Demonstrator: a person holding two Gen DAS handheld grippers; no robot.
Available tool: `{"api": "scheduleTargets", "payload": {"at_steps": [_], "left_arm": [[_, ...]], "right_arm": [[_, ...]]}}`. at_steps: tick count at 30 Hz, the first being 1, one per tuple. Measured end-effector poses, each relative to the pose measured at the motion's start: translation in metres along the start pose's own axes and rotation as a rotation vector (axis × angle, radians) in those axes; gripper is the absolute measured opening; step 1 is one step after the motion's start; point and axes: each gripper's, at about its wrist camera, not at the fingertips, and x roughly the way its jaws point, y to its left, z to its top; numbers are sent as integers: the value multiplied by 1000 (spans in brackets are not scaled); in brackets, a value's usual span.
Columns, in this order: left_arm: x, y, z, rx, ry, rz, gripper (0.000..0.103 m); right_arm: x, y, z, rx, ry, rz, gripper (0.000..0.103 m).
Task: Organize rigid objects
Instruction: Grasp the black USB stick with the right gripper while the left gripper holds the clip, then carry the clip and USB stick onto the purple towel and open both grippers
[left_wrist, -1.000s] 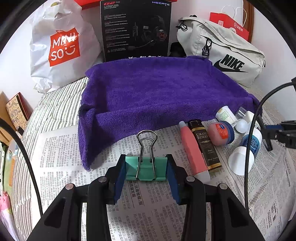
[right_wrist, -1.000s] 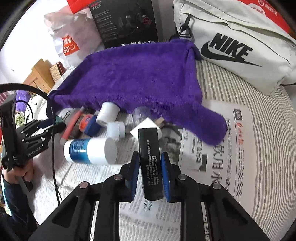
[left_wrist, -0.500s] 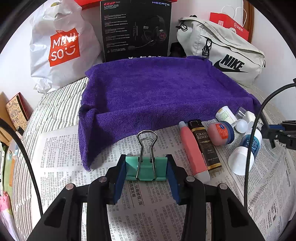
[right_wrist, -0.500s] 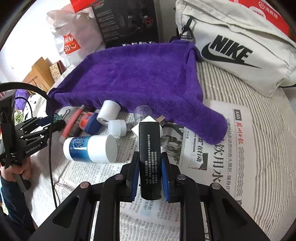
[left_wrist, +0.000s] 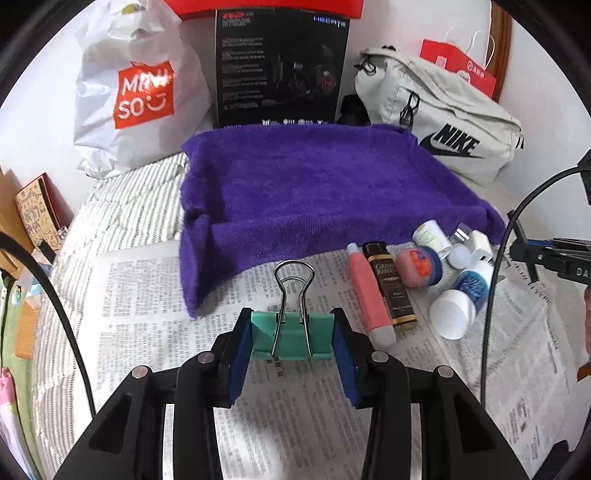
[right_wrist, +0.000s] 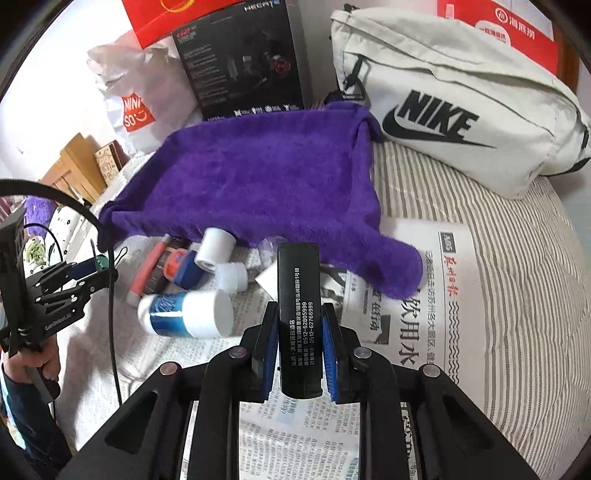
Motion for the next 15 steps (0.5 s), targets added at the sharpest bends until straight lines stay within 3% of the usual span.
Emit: {"api": "scheduleTargets", "payload": {"at_steps": [8, 15], "left_arm": [[-24, 7, 5, -47, -32, -29, 39], [-38, 9, 18, -47, -63, -4, 39]], "right_arm": [[-8, 14, 14, -37, -27, 16, 22], [-10, 16, 26, -40, -48, 32, 22]]}}
